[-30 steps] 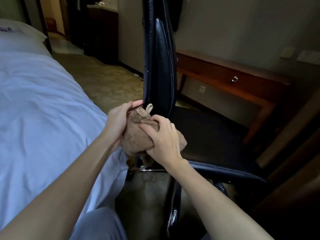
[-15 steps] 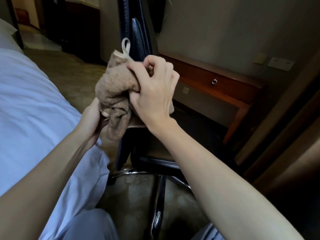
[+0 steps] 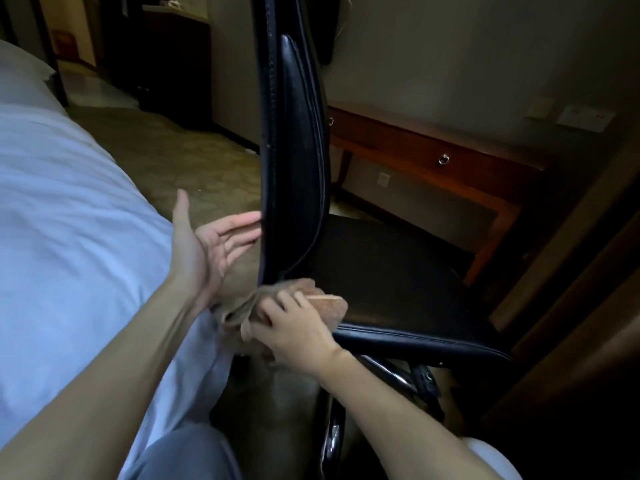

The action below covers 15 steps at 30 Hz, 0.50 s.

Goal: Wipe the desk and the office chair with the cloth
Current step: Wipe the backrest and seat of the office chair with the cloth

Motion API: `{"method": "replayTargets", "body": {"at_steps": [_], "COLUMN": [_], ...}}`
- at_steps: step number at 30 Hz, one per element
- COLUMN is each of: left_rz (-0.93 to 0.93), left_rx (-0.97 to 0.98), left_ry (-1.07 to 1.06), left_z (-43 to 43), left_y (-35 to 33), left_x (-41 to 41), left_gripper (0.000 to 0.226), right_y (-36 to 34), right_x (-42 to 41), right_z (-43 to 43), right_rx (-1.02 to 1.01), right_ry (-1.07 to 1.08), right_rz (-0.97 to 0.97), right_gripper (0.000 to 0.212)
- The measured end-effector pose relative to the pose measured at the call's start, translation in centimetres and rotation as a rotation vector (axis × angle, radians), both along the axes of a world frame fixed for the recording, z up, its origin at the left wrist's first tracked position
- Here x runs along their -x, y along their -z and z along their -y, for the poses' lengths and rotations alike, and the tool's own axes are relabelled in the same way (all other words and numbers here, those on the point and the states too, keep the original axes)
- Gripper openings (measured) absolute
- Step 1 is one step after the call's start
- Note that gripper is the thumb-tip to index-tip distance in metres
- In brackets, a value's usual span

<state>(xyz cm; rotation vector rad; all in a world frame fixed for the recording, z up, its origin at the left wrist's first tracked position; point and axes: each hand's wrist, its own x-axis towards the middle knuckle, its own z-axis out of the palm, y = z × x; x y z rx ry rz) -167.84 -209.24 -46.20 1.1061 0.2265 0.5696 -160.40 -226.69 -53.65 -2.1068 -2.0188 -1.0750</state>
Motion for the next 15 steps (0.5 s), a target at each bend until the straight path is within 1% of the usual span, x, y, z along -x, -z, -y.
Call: {"method": "replayTargets", "body": {"at_steps": [1, 2, 3, 4, 6, 7, 8, 10, 11, 13, 14, 15], "left_rz": [-0.014, -0.018, -0.018, -0.028, 0.003, 0.02, 0.044, 0.095, 0.08, 0.081, 0.083, 0.062], "left_rx": [-0.024, -0.044, -0.058, -0.067, -0.059, 0.008, 0.108, 0.175, 0.125, -0.066, -0.14, -0.171], "left_ry": [-0.013, -0.025, -0.033, -0.032, -0.02, 0.03, 0.094, 0.156, 0.139, 0.086, 0.114, 0.15], "left_z": [0.4, 0.8, 1.2, 2.1, 3.3, 4.2, 5.0, 6.8, 7.7, 9.5, 10.4, 11.4], "left_y": [-0.1, 0.1, 0.0, 0.3, 0.5, 0.4, 0.6, 0.8, 0.9, 0.9, 1.4, 1.2], "left_x": [0.1, 0.2, 0.5, 0.4, 0.5, 0.4, 0.3, 0.0, -0.1, 0.1, -0.2, -0.1], "left_gripper": [0.103, 0.1, 0.096, 0.092, 0.084, 0.081, 0.077, 0.066, 0.059, 0.049, 0.051, 0.058], "right_y": [-0.3, -1.0, -2.3, -3.7, -8.7, -11.6, -14.4, -19.8, -22.1, -24.7, -24.4, -23.5], "right_x": [0.0, 0.1, 0.2, 0.2, 0.7, 1.0, 1.3, 1.5, 1.2, 0.6, 1.0, 1.1], "right_z": [0.6, 1.2, 1.7, 2.8, 3.9, 4.5, 4.8, 5.3, 5.6, 7.3, 8.0, 8.9], "right_rx": [0.07, 0.036, -0.063, -0.231, -0.611, -0.737, -0.815, -0.903, -0.932, -0.99, -1.042, -1.09], "right_ry": [-0.007, -0.03, -0.049, -0.059, -0.101, -0.107, -0.094, -0.02, 0.049, 0.116, 0.164, 0.205], "right_rz": [0.003, 0.0, -0.084, -0.181, -0.271, -0.286, -0.267, -0.19, -0.177, -0.203, -0.208, -0.147], "right_gripper": [0.026, 0.033, 0.038, 0.039, 0.038, 0.039, 0.038, 0.035, 0.034, 0.034, 0.034, 0.035]}}
